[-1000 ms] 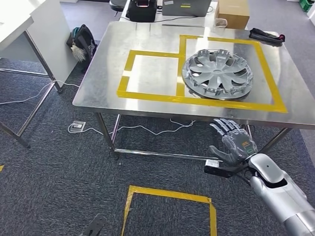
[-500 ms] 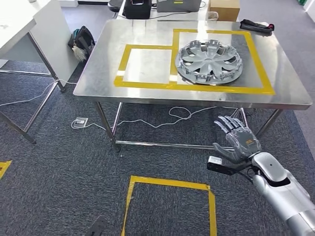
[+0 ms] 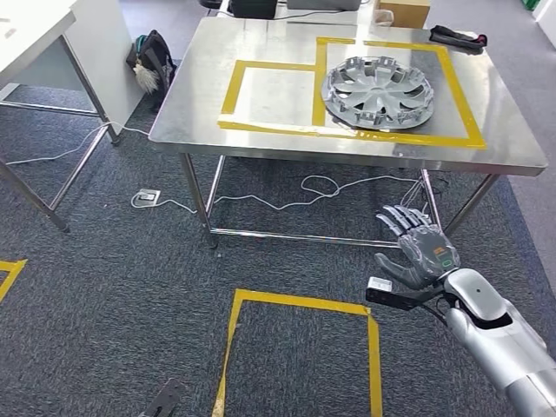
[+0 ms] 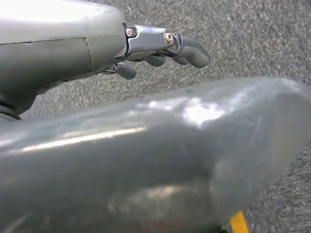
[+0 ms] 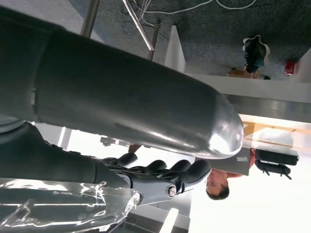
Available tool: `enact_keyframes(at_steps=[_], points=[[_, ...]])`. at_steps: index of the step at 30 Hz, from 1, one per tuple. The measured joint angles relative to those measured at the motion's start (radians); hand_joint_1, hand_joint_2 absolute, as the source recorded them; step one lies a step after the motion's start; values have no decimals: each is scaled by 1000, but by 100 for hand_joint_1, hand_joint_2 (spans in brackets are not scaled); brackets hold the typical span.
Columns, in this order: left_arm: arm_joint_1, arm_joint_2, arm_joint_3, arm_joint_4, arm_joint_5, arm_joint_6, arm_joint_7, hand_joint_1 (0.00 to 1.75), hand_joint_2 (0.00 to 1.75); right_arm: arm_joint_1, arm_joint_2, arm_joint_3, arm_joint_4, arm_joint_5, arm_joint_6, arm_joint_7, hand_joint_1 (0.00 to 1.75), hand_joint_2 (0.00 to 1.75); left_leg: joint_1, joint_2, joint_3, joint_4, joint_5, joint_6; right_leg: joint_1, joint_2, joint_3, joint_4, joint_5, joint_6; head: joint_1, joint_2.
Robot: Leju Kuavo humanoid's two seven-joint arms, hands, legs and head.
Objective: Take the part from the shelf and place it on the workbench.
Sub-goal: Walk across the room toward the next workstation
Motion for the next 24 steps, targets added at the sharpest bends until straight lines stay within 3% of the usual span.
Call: enact_keyframes(at_steps=[2, 4, 5, 8, 10, 15, 17, 18, 19, 22, 23, 24], points=[[1, 0, 1, 0, 0, 0, 0, 0, 0, 4, 0, -2, 0, -1, 0, 0, 0, 0, -3, 1, -16, 1, 14, 7, 1, 1, -53, 140, -79, 3, 3, 0], [3, -1, 1, 0, 0, 0, 0, 0, 0, 12, 0, -2, 1, -1, -1, 1, 0, 0, -5, 0, -29, 1, 24, 8, 1, 1, -75, 231, -116, 3, 3, 0], [4, 0, 2, 0, 0, 0, 0, 0, 0, 17, 0, -2, 1, -1, -2, 2, 0, 0, -6, 0, -34, 2, 28, 8, 2, 1, -58, 219, -108, 2, 3, 0], [5, -1, 2, 0, 0, 1, 0, 0, 0, 23, 0, -5, 2, -4, -7, 7, 0, 0, -9, 0, -40, 4, 35, 1, 5, 1, 73, 23, -47, -8, 3, 0], [4, 0, 2, 0, 0, 1, 0, 0, 0, 26, 0, -9, 2, -2, -15, 13, 0, 0, -12, 0, -47, 8, 39, -5, 8, 2, 121, -59, -35, -14, 2, 0], [5, 3, 10, 0, -1, 2, 0, 0, 0, 44, 0, -12, 6, 27, -32, 40, 0, 0, -16, -1, -60, 0, 54, 11, 5, 3, 115, -77, -19, -12, 0, 0], [3, 2, 11, 0, -3, 2, 2, 0, 0, 49, 0, -15, 8, 42, -38, 51, 0, 0, -13, -2, -43, -44, 80, 20, 5, 1, 115, -89, -14, -9, 0, 0], [2, 1, 12, 0, -5, 2, 3, 0, 0, 51, 0, -18, 9, 47, -41, 55, 0, 0, -8, -3, -33, -71, 96, 23, 6, 2, 109, -80, -24, -8, 0, 0], [1, 0, 12, 0, -6, 2, 4, 0, 0, 53, 0, -20, 10, 52, -43, 59, 0, 0, -2, -5, -26, -92, 111, 21, 7, 4, 94, -49, -46, -6, 2, 0], [2, -2, 14, 0, -8, 0, 6, 0, 0, 65, 0, -26, 14, 58, -46, 67, 0, 0, 11, -17, -34, -100, 126, 4, -5, 6, 17, 130, -132, 13, 3, 0], [4, -4, 15, 0, -9, 0, 6, 0, 0, 71, 0, -28, 16, 59, -46, 69, 0, 0, 17, -24, -40, -96, 127, -5, -11, 6, 6, 159, -137, 22, 3, 0], [5, -6, 15, 0, -10, -1, 6, 0, 0, 75, 0, -30, 17, 61, -46, 70, 0, 0, 25, -32, -46, -89, 127, -15, -19, 6, 15, 148, -124, 33, 3, 0]])
